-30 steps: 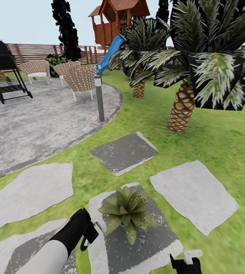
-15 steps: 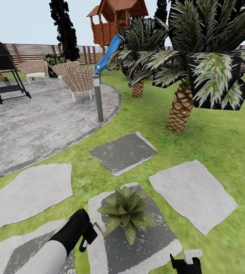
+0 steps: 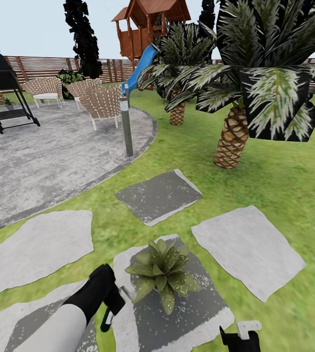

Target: Pick up the pesticide atomizer in the garden and spray insectifuge to fully cover both potted plants in the garden.

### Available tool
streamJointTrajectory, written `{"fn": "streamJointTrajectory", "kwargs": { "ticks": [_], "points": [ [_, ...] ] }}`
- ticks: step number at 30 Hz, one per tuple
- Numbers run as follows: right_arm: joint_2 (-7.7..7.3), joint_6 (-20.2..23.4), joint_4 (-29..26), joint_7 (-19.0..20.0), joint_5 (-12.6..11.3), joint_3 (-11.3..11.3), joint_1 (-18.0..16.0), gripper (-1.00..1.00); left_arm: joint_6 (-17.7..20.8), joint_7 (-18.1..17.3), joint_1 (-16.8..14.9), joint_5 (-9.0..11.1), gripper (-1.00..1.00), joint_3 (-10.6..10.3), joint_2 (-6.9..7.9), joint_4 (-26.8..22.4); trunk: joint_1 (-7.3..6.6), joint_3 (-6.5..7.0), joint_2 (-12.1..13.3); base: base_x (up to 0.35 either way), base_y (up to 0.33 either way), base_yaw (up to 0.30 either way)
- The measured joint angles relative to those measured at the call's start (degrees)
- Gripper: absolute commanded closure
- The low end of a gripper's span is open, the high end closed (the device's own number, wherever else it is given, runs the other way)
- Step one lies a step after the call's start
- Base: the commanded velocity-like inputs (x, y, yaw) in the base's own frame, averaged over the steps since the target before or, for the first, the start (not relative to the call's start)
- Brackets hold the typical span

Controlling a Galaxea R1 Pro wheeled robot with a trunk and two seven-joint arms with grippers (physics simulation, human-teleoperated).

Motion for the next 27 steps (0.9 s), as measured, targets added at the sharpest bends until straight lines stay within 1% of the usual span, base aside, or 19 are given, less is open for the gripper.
{"fn": "streamJointTrajectory", "kwargs": {
  "ticks": [2,5,9,14,20,23,27],
  "points": [
    [0.00,0.00,0.00,0.00,0.00,0.00,-0.01,-1.00,0.28,-0.12,0.35,-1.76,1.00,-0.09,0.14,0.01,0.00,0.00,0.00,0.000,0.000,0.000],
    [0.00,0.00,0.00,0.00,0.00,0.00,0.01,-1.00,0.41,-0.16,0.49,-2.76,1.00,-0.13,0.16,0.01,0.00,0.00,0.00,0.000,0.000,0.000],
    [0.00,0.00,0.00,0.00,0.00,0.00,-0.03,-1.00,0.52,-0.16,0.53,-3.00,1.00,-0.14,0.15,0.01,0.00,0.00,0.00,0.000,0.000,-0.006],
    [0.00,-0.01,-0.01,0.00,0.00,0.00,0.02,-1.00,0.66,-0.06,0.50,-3.13,1.00,-0.14,0.06,0.01,0.00,0.00,0.00,-0.023,0.000,-0.218],
    [-0.07,-0.01,-0.01,0.00,0.00,0.00,0.02,-1.00,0.60,-0.01,0.50,-3.60,1.00,-0.25,-0.05,-0.05,0.03,0.00,0.00,-0.241,0.137,-0.297],
    [-0.09,-0.01,0.00,0.00,0.01,0.00,0.02,-1.00,0.57,0.02,0.50,-4.53,1.00,-0.20,-0.11,-0.08,0.03,0.00,0.00,-0.281,0.181,-0.298],
    [-0.03,0.00,0.00,0.00,0.00,0.00,0.01,-1.00,0.63,0.02,0.51,-4.94,1.00,-0.05,0.06,-0.49,0.01,0.00,0.00,-0.143,0.095,-0.102]
  ]
}}
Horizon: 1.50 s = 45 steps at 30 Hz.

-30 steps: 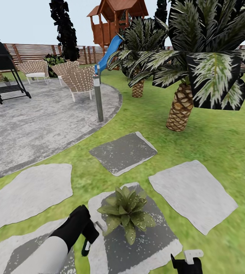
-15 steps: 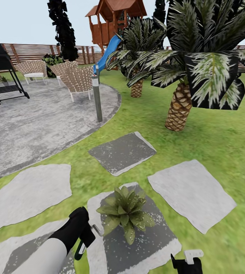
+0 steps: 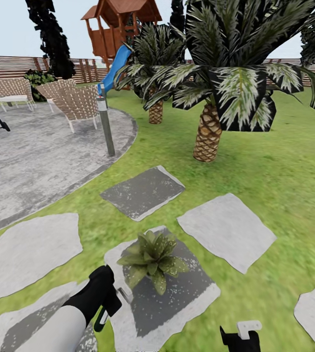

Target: Pick up the pesticide atomizer in the garden and spray insectifuge to fully cover both potted plants in the garden.

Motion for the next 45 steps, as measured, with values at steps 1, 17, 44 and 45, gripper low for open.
{"fn": "streamJointTrajectory", "kwargs": {
  "ticks": [1,17,44,45],
  "points": [
    [0.02,-0.02,0.00,0.00,0.00,0.00,-0.03,-1.00,0.00,0.00,0.00,-0.01,1.00,0.06,0.04,-0.13,0.00,0.00,0.00,-0.028,0.019,-0.018],
    [-0.15,-0.07,-0.16,-0.02,-0.03,-0.08,0.00,-1.00,0.05,0.16,-0.72,-0.02,1.00,0.40,0.00,-0.46,-0.04,0.00,0.00,0.123,0.103,-0.001],
    [-0.14,-0.08,-0.17,-0.06,-0.02,-0.07,0.00,-1.00,-0.08,-9.46,-4.95,-0.20,1.00,-5.42,0.11,-0.52,-0.01,0.26,0.00,0.121,0.056,-0.068],
    [-0.14,-0.08,-0.18,-0.07,-0.01,-0.08,0.00,-1.00,-0.10,-10.17,-5.03,-0.22,1.00,-6.60,0.17,-0.50,-0.01,0.26,0.00,0.000,0.000,0.000]
  ]
}}
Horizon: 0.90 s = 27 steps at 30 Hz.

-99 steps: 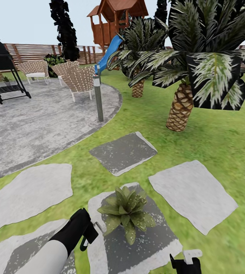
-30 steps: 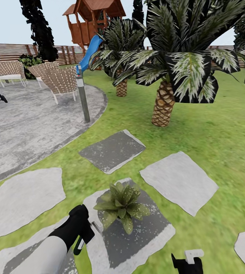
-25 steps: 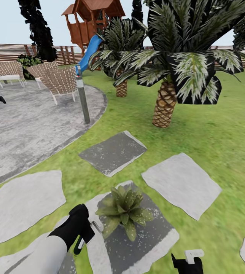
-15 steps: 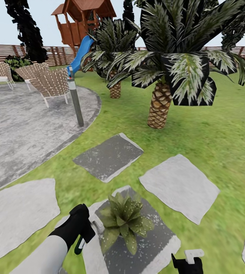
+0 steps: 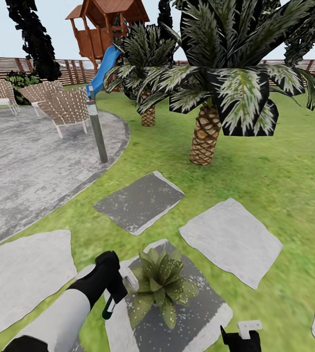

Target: Pick up the pesticide atomizer in the garden and spray insectifuge to fully cover both potted plants in the garden.

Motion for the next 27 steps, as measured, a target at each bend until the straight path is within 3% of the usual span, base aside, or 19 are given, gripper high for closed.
{"fn": "streamJointTrajectory", "kwargs": {
  "ticks": [3,6,12,17,23,27],
  "points": [
    [-0.03,0.00,-0.03,-0.01,-0.04,-0.01,0.00,-1.00,-0.06,-2.95,-0.13,-0.13,1.00,-2.25,0.12,-0.04,0.00,0.00,0.00,0.000,0.000,0.000],
    [-0.15,0.00,-0.09,-0.01,-0.08,-0.01,0.00,-1.00,-0.11,-3.53,-0.10,-1.66,1.00,-2.57,-0.13,-0.02,0.00,0.00,0.00,-0.011,0.000,0.000],
    [-0.18,0.03,-0.04,0.06,0.00,0.04,0.02,-1.00,-0.11,-3.63,-0.20,-2.27,1.00,-2.61,-0.64,0.00,0.03,0.00,0.00,-0.248,0.034,-0.173],
    [-0.18,0.07,-0.01,0.07,0.01,0.08,0.00,-1.00,-0.12,-3.68,-1.86,-2.31,1.00,-2.53,-0.76,-0.03,0.01,0.00,0.00,-0.182,0.119,-0.284],
    [-0.18,0.08,0.00,0.07,0.01,0.08,-0.02,-1.00,-0.07,-3.90,-5.15,-2.04,1.00,-2.58,-0.46,0.07,0.00,0.00,0.00,-0.009,0.007,-0.053],
    [-0.18,0.06,0.00,0.06,0.01,0.08,-0.01,-1.00,0.45,-8.01,-7.42,-2.92,1.00,-2.67,-0.25,0.03,0.00,0.00,0.00,0.000,0.000,-0.002]
  ]
}}
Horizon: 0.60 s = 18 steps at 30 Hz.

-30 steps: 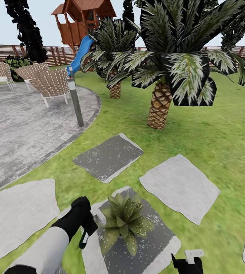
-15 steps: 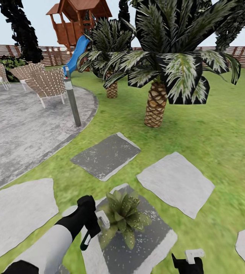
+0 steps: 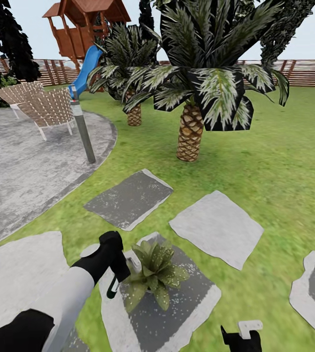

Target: Pick up the pesticide atomizer in the garden and spray insectifuge to fully cover both potted plants in the garden.

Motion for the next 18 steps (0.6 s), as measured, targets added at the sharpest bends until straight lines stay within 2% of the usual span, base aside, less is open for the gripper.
{"fn": "streamJointTrajectory", "kwargs": {
  "ticks": [2,4,6,10,18],
  "points": [
    [0.00,0.00,0.00,0.01,0.00,0.00,0.01,-1.00,0.39,-3.49,-0.72,-4.31,1.00,0.13,-0.11,0.03,0.00,0.00,0.00,0.000,0.073,0.000],
    [0.00,-0.01,0.01,0.01,0.01,0.00,0.01,-1.00,0.46,-4.40,-0.67,-6.30,1.00,0.23,-0.27,0.04,0.00,0.00,0.00,0.000,0.213,0.000],
    [0.00,0.01,0.02,0.01,0.01,0.00,0.01,-1.00,0.48,-4.76,-0.55,-7.14,1.00,0.32,-0.34,0.03,0.00,0.00,0.00,0.039,0.283,-0.011],
    [0.00,-0.03,0.01,0.01,0.01,0.00,0.02,-1.00,0.49,-4.82,-0.41,-7.33,1.00,0.39,-0.36,0.08,-0.01,0.00,0.00,0.084,0.263,-0.196],
    [0.00,0.00,-0.01,0.01,0.00,0.01,0.01,-1.00,0.54,-4.84,-0.35,-7.02,1.00,0.42,-0.44,0.10,0.00,0.00,0.00,0.007,0.023,-0.276]
  ]
}}
